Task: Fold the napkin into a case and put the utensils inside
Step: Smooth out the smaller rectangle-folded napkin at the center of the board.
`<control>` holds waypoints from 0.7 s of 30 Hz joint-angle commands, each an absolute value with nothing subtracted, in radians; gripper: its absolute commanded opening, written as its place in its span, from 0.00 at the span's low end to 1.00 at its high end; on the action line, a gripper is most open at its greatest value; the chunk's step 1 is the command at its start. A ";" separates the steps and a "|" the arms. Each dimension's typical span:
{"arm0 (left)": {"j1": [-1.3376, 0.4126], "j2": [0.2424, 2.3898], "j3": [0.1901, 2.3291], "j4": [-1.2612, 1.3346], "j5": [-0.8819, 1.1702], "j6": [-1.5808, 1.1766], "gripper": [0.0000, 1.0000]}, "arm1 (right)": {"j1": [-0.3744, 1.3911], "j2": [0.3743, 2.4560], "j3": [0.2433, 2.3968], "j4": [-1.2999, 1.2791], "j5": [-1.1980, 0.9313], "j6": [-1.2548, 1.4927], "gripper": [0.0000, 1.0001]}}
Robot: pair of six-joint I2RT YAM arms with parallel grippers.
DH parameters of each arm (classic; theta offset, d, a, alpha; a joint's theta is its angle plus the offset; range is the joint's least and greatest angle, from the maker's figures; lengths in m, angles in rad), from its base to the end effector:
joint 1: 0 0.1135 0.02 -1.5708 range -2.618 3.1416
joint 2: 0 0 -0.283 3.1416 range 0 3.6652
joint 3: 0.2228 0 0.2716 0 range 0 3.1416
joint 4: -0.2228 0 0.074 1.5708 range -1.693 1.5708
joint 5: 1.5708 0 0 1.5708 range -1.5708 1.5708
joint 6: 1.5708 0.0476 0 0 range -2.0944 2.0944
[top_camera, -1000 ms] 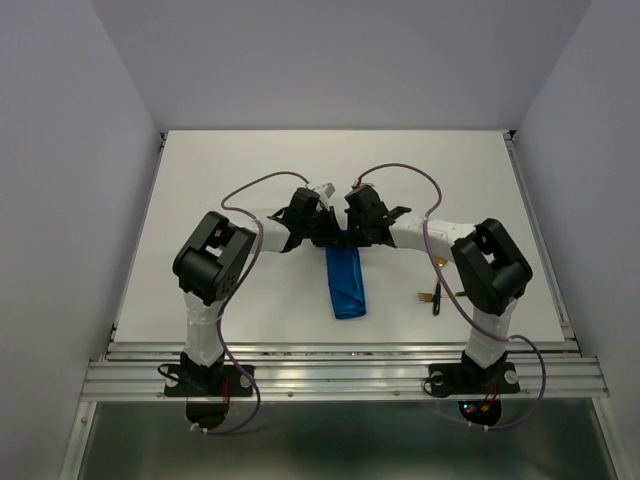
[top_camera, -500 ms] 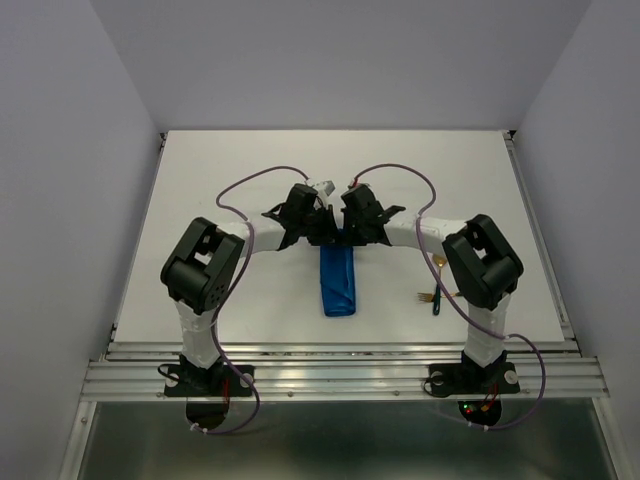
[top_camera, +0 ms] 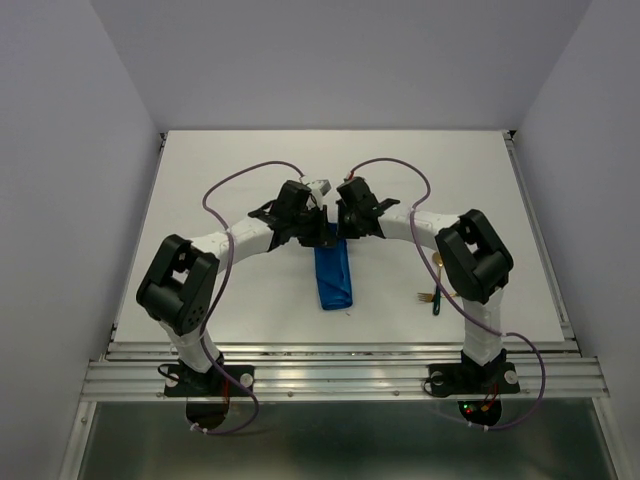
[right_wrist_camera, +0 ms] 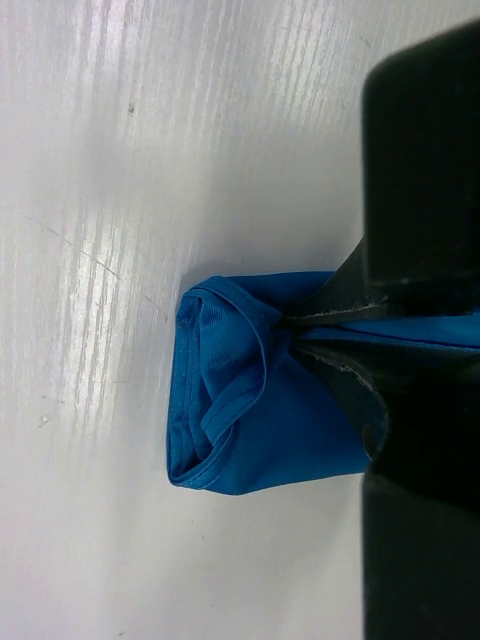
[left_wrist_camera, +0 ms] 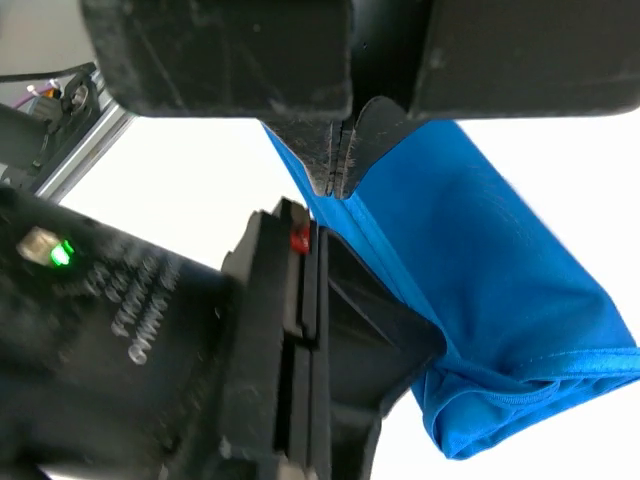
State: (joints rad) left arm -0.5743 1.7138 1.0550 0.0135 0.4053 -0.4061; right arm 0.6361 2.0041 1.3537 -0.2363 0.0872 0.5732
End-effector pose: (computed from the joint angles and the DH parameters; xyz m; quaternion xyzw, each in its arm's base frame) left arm 0.3261 -0.2334 0.2081 0.1632 0.8659 -0.3648 0.3010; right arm 0.3747 0.2715 0.1636 -0.0150 0.9412 0.1567 0.2990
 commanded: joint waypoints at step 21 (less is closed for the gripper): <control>-0.476 1.551 1.066 -0.120 0.334 -0.344 0.04 | 0.634 1.726 1.286 -0.258 0.113 0.555 0.42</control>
